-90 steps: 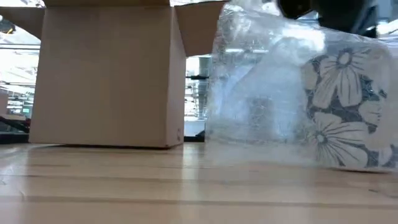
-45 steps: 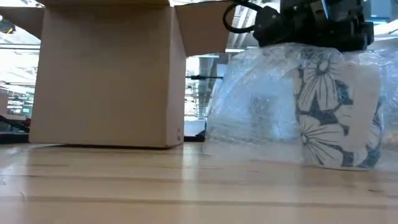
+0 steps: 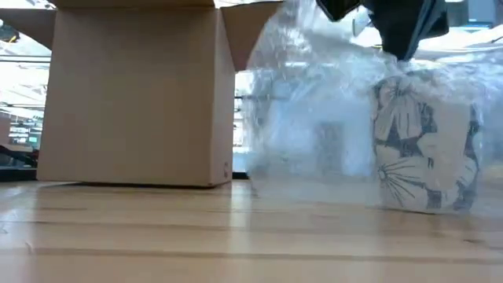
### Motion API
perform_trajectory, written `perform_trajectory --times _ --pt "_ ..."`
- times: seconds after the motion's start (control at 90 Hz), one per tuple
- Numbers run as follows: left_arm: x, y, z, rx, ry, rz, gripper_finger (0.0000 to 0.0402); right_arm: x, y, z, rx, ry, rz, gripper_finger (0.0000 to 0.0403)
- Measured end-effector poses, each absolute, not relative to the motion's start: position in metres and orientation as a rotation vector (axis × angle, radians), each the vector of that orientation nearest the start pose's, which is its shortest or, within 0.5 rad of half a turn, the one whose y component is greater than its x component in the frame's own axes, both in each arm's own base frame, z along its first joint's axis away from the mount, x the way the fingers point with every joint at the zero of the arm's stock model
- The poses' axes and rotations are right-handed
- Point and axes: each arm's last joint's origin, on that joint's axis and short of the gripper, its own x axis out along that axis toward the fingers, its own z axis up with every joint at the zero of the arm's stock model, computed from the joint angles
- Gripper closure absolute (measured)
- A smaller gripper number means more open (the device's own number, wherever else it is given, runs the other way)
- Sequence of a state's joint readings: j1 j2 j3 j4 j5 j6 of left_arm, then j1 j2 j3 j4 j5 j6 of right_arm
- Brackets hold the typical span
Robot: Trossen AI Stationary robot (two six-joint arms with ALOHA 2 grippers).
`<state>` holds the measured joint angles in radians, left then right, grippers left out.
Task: Wrap mug
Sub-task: Wrap the blue patterned mug with the bubble wrap
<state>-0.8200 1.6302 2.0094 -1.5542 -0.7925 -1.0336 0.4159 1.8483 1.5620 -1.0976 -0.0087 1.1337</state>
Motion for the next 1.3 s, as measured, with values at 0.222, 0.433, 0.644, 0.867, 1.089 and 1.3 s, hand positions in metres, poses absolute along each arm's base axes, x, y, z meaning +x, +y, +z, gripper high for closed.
perform_trajectory --times 0.222,0.433,0.644,0.867,1.089,1.3 --pt "0.202 -0.188 0.432 -0.127 0.697 0.363 0.0277 0.337 0.147 0.189 0.56 1.512 -0.564 0.0403" --pt "0.2 -0.193 0.433 -0.142 0.689 0.34 0.0277 0.348 0.144 0.169 0.538 1.559 -0.517 0.0402" --pt "0.199 -0.197 0.433 -0.146 0.682 0.317 0.0277 0.346 0.138 0.198 0.551 1.504 -0.525 0.0403" --pt "0.2 -0.197 0.434 -0.146 0.677 0.311 0.0277 0.342 0.135 0.234 0.582 1.457 -0.501 0.0403" --pt "0.2 -0.197 0.434 -0.149 0.677 0.311 0.0277 0.343 0.137 0.268 0.64 1.415 -0.435 0.0403" --pt "0.2 -0.198 0.434 -0.155 0.673 0.309 0.0277 0.34 0.137 0.234 0.577 1.469 -0.535 0.0403"
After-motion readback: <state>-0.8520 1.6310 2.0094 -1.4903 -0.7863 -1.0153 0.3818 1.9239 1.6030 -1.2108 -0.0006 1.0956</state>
